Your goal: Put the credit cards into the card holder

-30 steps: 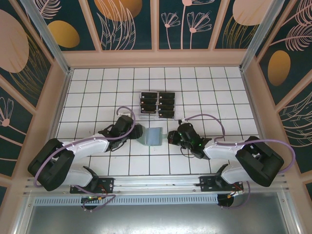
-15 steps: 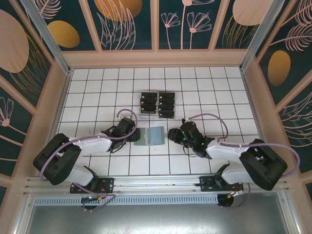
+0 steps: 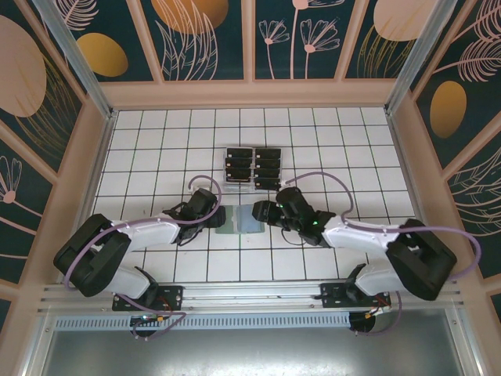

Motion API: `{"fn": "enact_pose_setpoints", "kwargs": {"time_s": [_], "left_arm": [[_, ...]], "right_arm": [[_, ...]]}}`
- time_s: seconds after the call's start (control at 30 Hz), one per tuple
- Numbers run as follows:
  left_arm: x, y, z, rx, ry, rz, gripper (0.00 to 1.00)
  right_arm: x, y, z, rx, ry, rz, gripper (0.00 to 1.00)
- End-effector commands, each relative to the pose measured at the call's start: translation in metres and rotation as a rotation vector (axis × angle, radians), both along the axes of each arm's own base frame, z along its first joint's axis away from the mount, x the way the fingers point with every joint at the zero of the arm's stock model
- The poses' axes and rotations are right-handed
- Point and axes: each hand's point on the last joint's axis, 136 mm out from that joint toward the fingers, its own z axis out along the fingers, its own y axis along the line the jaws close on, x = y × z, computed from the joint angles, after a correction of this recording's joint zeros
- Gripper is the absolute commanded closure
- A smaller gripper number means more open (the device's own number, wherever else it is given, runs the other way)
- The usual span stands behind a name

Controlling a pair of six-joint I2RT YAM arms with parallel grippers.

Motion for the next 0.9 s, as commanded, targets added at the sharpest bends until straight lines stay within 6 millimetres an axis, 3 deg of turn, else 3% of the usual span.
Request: {"fn": "enact_pose_setpoints", "kwargs": {"time_s": [0.0,0.37,0.87], "left_arm": [[-0.001,0.0,-0.006,0.013,0.001,-0.017,0.26],[0.0,-0.003,-0.008,0.013,0.003,-0.024,0.27],[0.0,-0.005,-0.013,0.006,0.006,-0.034,0.27]], "right_arm": [[0.003,0.021,0.003,0.015,-0.017,0.06,0.51],[0.007,0.025,-0.03,-0.02,0.03,0.054,0.53],[0.007,0.026,-0.05,-0.034,0.071,0.057,0.52]]}}
